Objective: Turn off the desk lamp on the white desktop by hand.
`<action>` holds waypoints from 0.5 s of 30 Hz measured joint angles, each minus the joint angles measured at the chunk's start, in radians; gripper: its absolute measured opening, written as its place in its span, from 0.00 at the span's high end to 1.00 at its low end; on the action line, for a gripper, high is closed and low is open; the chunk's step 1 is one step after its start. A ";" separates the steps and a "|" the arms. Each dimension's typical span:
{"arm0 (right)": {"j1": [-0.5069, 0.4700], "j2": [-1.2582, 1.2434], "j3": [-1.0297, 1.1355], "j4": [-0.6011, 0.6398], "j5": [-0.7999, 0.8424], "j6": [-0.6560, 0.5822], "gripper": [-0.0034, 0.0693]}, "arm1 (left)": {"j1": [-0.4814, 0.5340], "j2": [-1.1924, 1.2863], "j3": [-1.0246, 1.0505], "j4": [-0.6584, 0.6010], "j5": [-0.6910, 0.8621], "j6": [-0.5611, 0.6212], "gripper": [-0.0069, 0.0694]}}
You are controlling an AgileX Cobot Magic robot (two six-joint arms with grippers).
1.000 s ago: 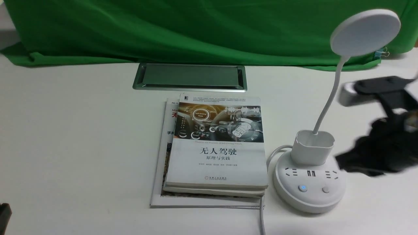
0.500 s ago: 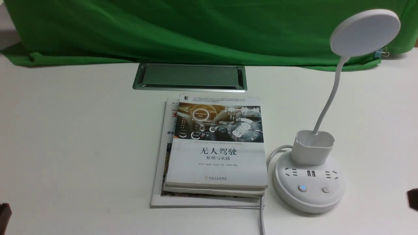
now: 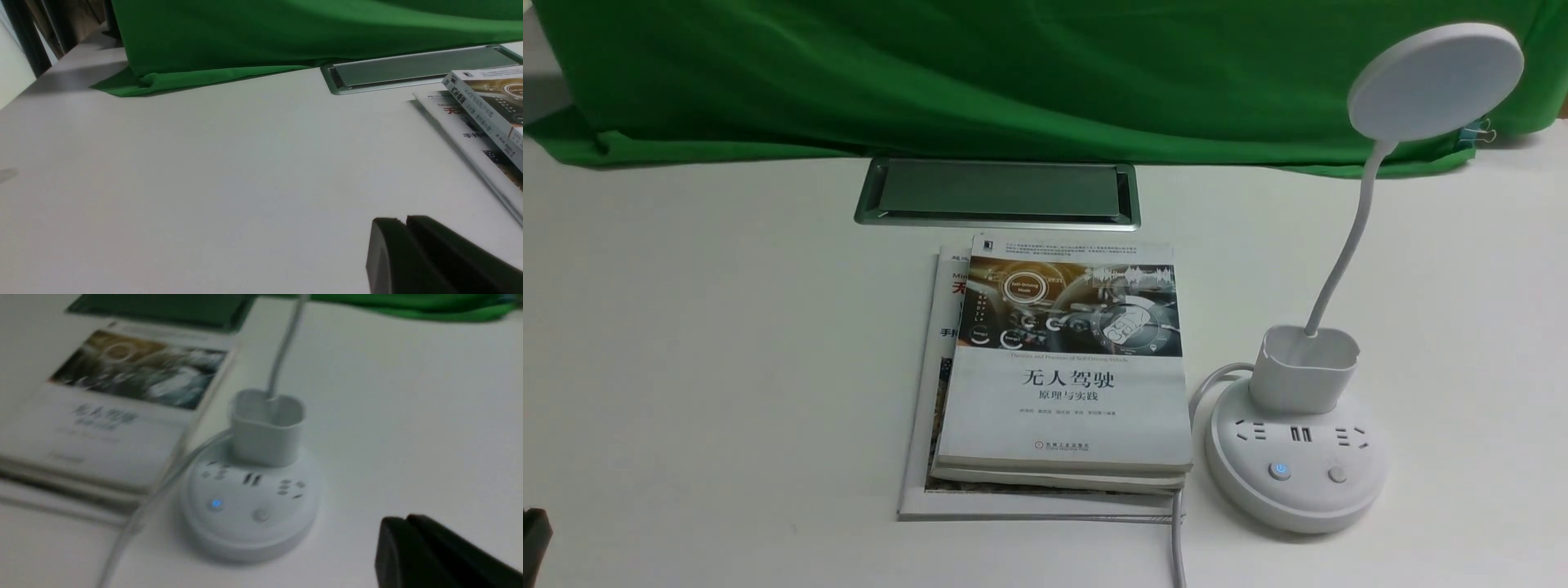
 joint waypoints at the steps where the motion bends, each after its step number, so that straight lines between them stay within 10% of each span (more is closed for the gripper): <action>1: -0.004 -0.014 0.020 0.000 -0.020 -0.001 0.89 | 0.000 0.000 0.000 0.000 0.000 0.000 0.88; 15: -0.087 -0.306 0.372 -0.016 -0.279 -0.030 0.89 | 0.000 0.000 0.000 0.000 0.000 0.001 0.88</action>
